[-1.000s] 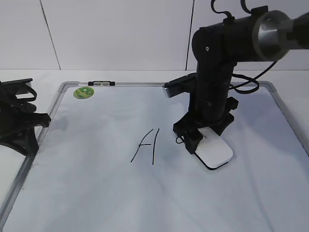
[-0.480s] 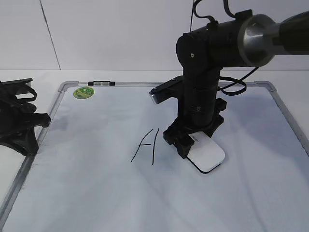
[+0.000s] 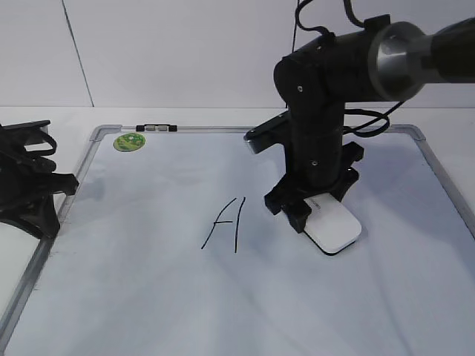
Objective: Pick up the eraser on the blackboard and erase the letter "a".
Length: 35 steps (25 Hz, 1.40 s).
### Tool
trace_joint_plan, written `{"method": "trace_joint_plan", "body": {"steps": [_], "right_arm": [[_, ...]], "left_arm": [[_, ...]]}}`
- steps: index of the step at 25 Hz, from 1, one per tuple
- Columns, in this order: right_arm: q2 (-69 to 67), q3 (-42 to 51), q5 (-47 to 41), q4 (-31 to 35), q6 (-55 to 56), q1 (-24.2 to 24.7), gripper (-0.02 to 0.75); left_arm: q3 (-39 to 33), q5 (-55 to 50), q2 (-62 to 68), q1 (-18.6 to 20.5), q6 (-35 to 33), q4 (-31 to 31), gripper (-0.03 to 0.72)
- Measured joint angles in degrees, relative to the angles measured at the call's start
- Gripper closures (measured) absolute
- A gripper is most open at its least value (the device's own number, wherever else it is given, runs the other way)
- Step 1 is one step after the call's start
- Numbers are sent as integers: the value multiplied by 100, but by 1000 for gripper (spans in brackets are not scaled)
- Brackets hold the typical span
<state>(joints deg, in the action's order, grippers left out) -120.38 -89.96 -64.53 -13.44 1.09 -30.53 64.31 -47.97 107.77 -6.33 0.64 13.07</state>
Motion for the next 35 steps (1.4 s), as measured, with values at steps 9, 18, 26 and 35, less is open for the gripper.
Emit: {"method": "trace_joint_plan", "body": {"steps": [9, 18, 26, 35], "right_arm": [[-14, -22, -49, 52, 22, 253, 203], [607, 15, 54, 691, 296, 315, 203], [934, 15, -301, 774, 825, 735, 203], [1218, 26, -524, 741, 676, 2017, 203]], "left_arm": [[0, 0, 0, 0, 0, -22, 594], [0, 0, 0, 0, 0, -65, 594], [0, 0, 0, 0, 0, -79, 594], [0, 33, 0, 0, 0, -91, 594]]}}
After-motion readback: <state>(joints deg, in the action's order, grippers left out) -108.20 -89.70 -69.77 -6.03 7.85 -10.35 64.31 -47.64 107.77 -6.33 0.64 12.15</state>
